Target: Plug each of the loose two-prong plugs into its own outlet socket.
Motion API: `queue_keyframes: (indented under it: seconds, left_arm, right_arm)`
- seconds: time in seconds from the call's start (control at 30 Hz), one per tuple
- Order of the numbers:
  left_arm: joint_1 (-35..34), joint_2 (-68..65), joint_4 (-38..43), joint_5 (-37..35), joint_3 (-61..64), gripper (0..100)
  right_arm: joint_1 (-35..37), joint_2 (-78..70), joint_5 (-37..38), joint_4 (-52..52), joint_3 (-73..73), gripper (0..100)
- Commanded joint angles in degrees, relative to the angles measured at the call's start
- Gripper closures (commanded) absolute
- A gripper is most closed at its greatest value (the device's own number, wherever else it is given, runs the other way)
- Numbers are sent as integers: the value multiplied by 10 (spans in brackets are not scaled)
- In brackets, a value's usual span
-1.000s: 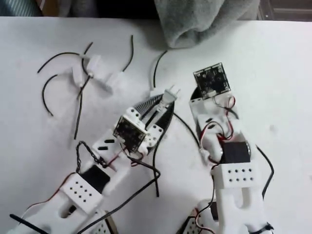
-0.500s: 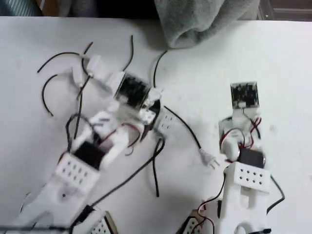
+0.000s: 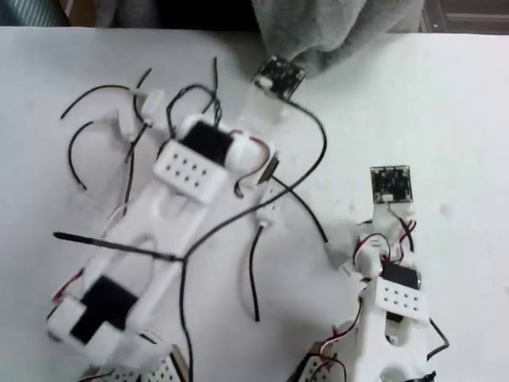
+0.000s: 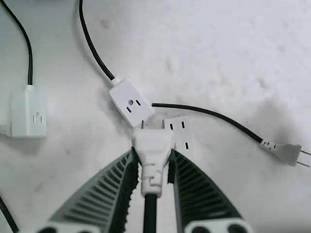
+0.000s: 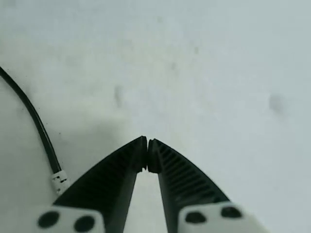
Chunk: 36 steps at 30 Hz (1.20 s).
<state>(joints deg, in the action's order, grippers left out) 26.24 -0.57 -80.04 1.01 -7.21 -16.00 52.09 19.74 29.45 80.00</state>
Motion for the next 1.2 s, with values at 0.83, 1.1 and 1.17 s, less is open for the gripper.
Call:
queue_keyframes:
  seconds: [0.83,1.1,1.17]
  left_arm:
    - [51,-373,-221,-5,-374,975]
    - [53,-351,-223,-18,-355,975]
    - [53,-349,-222,-18,-348,975]
  right_arm:
    - [-228,0,77,45,-6,978]
    - [-209,5,77,43,2,978]
    - [-209,5,77,43,2,978]
